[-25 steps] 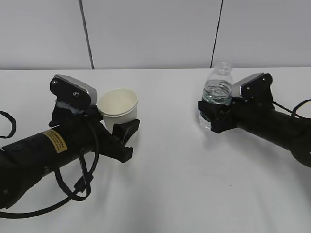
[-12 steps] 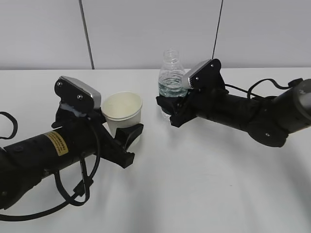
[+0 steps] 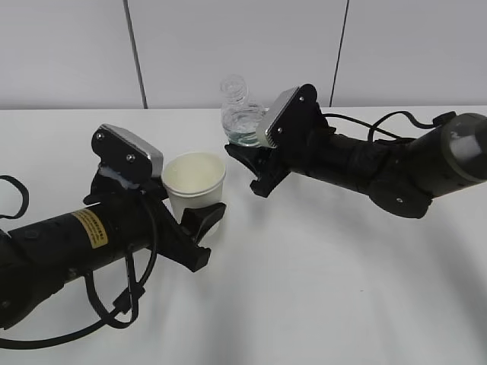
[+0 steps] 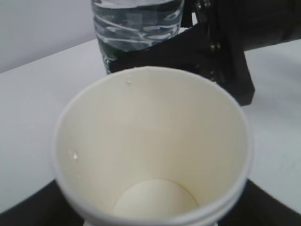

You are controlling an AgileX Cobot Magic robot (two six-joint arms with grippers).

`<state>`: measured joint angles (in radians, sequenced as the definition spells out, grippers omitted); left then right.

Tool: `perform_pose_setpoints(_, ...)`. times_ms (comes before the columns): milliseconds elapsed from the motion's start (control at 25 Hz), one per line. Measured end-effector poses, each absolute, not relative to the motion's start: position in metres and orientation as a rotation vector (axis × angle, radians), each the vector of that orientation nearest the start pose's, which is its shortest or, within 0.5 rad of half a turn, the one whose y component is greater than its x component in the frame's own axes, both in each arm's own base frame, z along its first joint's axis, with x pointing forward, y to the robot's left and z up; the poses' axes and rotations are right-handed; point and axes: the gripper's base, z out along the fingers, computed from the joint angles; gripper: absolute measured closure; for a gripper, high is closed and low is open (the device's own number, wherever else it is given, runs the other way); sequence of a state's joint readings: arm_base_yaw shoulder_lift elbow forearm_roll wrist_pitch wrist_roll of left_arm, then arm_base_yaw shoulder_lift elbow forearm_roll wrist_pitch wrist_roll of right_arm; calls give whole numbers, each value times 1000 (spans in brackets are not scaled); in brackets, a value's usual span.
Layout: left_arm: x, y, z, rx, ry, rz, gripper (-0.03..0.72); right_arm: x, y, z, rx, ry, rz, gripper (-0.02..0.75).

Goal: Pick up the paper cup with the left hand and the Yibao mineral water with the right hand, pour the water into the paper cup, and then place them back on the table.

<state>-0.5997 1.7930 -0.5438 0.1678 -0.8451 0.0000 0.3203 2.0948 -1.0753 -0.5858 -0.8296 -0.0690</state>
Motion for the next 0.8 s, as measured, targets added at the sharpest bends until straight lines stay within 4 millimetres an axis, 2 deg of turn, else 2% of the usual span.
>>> perform_pose_setpoints(520, 243, -186, 143, 809, 1705, -478, 230, 390, 170, 147, -1185, 1241, -2, 268)
perform_pose_setpoints(800, 242, -186, 141, 829, 1714, -476, 230, 391, 170, 154, -1223, 1099, -130, 268)
